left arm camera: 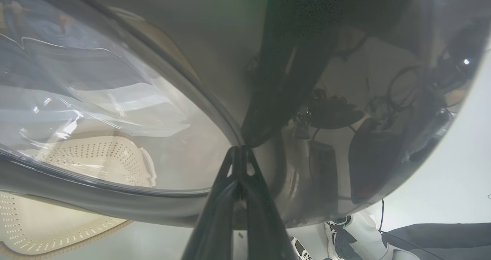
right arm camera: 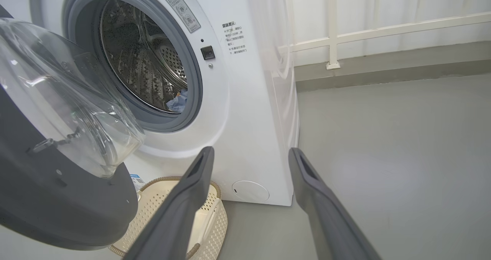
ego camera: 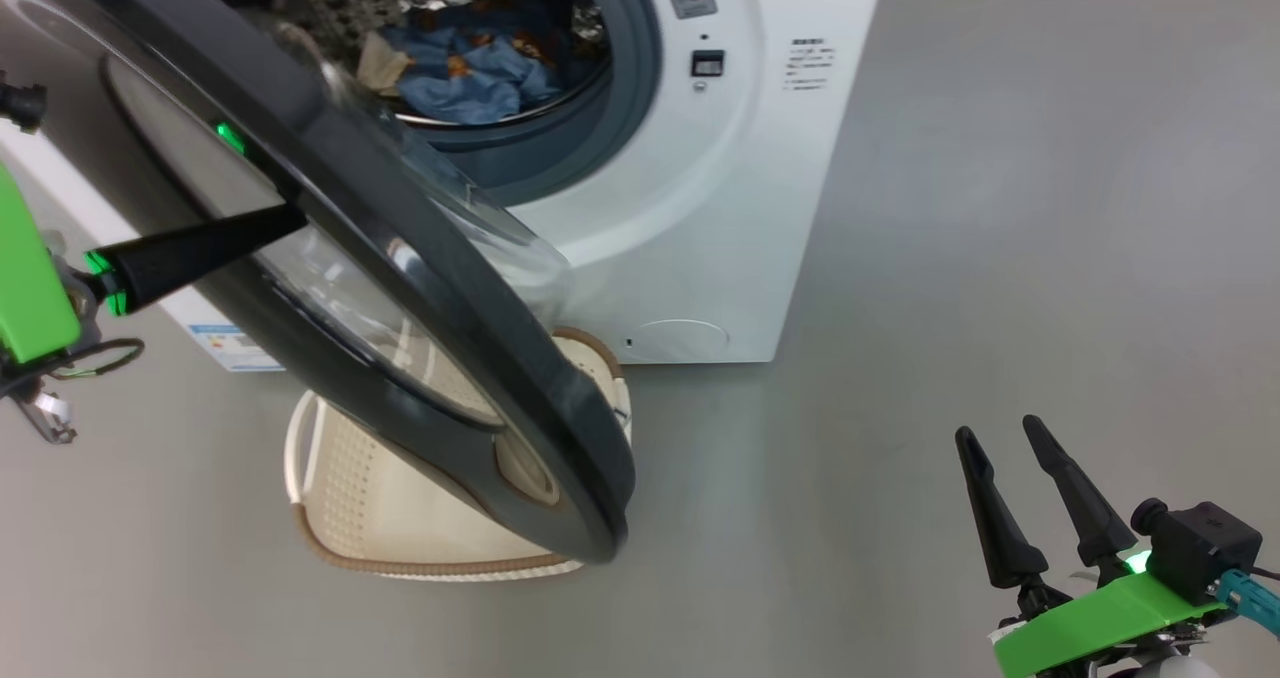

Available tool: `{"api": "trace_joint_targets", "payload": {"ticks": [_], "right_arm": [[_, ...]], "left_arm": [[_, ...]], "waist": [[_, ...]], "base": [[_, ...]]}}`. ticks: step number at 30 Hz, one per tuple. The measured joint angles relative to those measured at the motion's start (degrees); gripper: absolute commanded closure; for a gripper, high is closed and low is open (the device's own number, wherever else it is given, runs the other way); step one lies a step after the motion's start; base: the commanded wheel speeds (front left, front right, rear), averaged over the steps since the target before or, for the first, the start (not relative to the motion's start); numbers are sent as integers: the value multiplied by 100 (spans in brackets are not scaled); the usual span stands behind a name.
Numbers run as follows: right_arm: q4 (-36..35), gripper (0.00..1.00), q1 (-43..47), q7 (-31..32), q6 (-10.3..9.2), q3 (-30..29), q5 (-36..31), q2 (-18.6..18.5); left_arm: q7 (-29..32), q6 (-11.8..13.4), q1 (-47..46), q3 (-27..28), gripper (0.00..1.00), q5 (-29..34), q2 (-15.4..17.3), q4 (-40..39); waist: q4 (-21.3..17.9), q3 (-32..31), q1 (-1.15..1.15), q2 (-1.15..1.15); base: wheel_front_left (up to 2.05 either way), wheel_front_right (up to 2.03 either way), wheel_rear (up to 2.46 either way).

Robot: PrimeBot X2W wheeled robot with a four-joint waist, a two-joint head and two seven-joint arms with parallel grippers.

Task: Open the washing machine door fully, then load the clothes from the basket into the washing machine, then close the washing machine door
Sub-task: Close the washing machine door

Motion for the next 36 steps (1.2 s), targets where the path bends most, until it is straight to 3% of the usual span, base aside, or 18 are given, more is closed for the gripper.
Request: {"api": "trace_joint_targets", "payload": {"ticks": [10, 22, 23, 25, 26, 36], "right_arm": [[-30, 0, -1, 0, 0, -122, 0, 69], [-32, 0, -2, 0, 0, -154, -5, 81], [-32, 0, -2, 0, 0, -155, -7, 78], [-30, 0, -1, 0, 0, -154, -7, 73], [-30, 0, -1, 0, 0, -153, -7, 67], [-33, 0, 126, 0, 0, -155, -7, -41]], "left_arm": [[-434, -1, -209, -116, 100, 57, -38, 103], [-968, -2, 278, -197, 100, 38, 25, 89], [-1007, -2, 403, -202, 76, 35, 45, 51], [-1113, -2, 662, -214, 7, 22, 101, -57], [-1210, -3, 797, -209, 0, 18, 129, -99], [-2493, -10, 2093, -165, 0, 31, 190, -123]], "waist": [[-445, 99, 0, 0], [-340, 68, 0, 0], [-323, 51, 0, 0], [-286, 11, 0, 0], [-267, -9, 0, 0], [-30, -179, 0, 0]], "base": [[0, 0, 0], [0, 0, 0], [0, 0, 0], [0, 0, 0], [0, 0, 0], [0, 0, 0]]}}
